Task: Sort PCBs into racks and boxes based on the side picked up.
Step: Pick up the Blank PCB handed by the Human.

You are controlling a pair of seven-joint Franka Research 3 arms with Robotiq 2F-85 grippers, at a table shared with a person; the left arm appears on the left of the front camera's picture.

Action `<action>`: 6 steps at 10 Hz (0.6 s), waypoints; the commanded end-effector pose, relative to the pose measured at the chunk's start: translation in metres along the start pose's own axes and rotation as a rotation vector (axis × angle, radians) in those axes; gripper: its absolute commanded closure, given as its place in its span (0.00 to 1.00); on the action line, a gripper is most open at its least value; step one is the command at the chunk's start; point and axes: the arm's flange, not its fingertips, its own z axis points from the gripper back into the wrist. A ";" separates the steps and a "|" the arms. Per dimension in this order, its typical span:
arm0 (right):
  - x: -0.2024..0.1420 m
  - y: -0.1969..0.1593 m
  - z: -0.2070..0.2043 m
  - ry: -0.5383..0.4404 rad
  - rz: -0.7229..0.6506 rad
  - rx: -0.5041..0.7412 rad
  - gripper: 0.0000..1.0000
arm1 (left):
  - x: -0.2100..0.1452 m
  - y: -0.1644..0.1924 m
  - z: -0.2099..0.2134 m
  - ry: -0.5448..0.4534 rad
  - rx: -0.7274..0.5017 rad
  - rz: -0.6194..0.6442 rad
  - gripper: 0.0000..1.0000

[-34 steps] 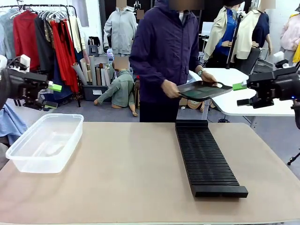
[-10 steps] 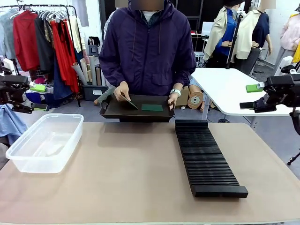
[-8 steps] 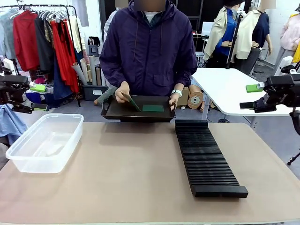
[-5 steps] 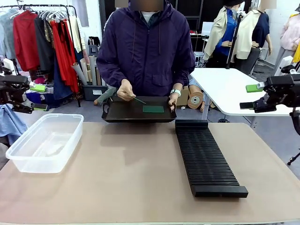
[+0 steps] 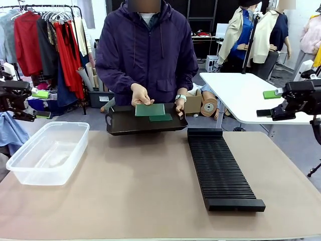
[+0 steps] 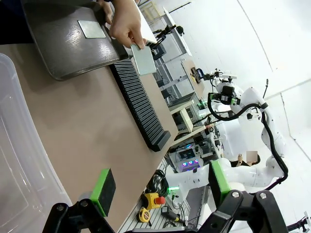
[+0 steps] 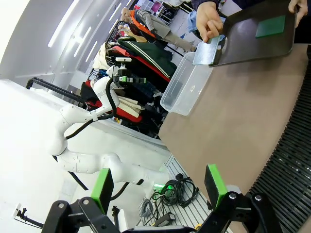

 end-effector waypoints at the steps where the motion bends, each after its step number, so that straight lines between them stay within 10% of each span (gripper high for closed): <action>1: 0.000 0.002 -0.001 -0.010 0.002 -0.003 0.00 | 0.000 0.000 0.001 -0.001 0.000 0.010 0.00; 6: 0.000 0.002 -0.001 -0.010 0.002 -0.003 0.00 | 0.000 0.000 0.001 -0.001 0.000 0.010 0.00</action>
